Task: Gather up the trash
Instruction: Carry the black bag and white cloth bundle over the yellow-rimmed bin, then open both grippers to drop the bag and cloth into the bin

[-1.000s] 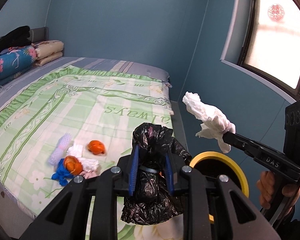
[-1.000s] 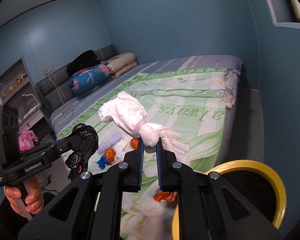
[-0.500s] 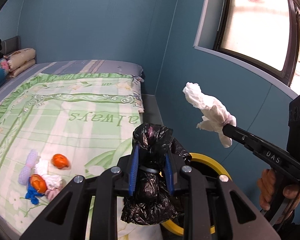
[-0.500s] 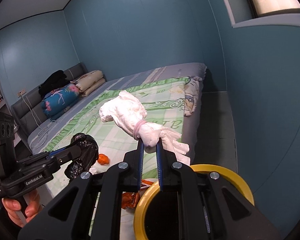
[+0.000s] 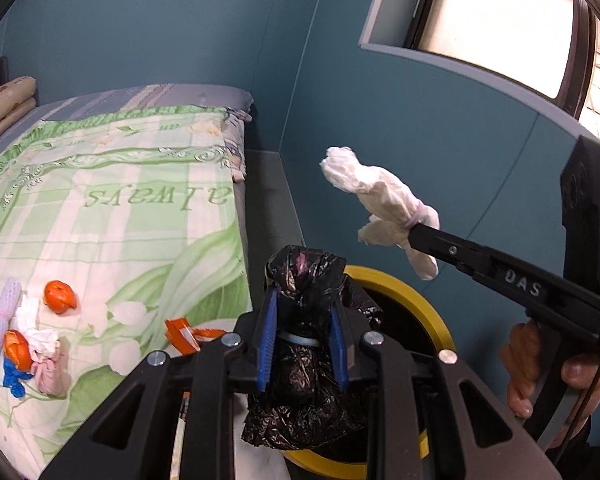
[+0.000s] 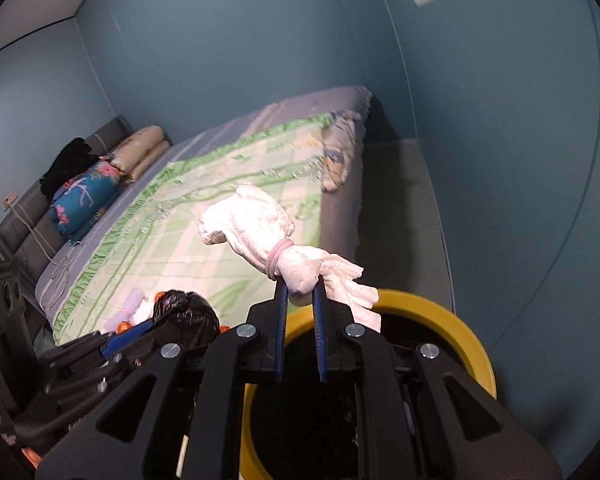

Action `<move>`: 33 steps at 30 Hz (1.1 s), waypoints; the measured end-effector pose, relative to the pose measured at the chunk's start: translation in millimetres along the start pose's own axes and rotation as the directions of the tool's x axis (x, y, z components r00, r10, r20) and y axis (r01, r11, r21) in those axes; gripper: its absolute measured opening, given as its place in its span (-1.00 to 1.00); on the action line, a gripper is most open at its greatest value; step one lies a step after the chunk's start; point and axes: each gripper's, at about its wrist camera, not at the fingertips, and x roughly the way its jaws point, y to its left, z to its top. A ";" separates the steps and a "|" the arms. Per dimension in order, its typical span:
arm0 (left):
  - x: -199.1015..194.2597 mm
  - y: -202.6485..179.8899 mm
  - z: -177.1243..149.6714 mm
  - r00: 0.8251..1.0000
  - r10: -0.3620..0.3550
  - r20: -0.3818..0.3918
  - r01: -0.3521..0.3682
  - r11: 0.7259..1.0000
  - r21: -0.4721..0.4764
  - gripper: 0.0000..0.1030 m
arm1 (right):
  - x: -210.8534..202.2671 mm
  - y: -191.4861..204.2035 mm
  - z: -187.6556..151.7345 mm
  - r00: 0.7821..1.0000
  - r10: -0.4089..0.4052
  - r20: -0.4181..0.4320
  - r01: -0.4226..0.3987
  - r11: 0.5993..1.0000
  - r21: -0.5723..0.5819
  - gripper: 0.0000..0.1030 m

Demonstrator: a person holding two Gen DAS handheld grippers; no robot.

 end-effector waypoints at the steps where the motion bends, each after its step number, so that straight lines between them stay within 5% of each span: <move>1: 3.8 -1.6 -2.5 1.000 -0.003 -0.009 0.003 1.000 0.005 -0.56 | 2.9 -2.8 -1.9 1.000 -0.010 -0.011 0.010 1.000 0.006 -0.78; 9: 29.5 -13.5 -17.1 0.995 -0.066 -0.080 0.071 0.996 0.056 -0.56 | 11.1 -25.8 -16.7 0.993 -0.087 -0.076 0.092 0.994 0.065 -0.77; 15: 33.1 -19.9 -25.1 0.992 -0.092 -0.088 0.098 0.993 0.068 -0.51 | 12.7 -33.8 -19.8 0.993 -0.073 -0.090 0.080 0.994 0.078 -0.76; 23: 19.2 -15.3 -24.4 0.995 -0.084 -0.056 0.087 0.995 0.055 -0.06 | 8.2 -34.7 -18.0 0.995 -0.067 -0.075 0.074 0.992 0.098 -0.35; 33: -16.7 17.2 -17.1 1.000 -0.016 0.016 0.016 1.000 0.015 0.26 | -4.1 -25.4 -11.9 0.999 -0.036 -0.023 0.037 0.996 0.084 -0.26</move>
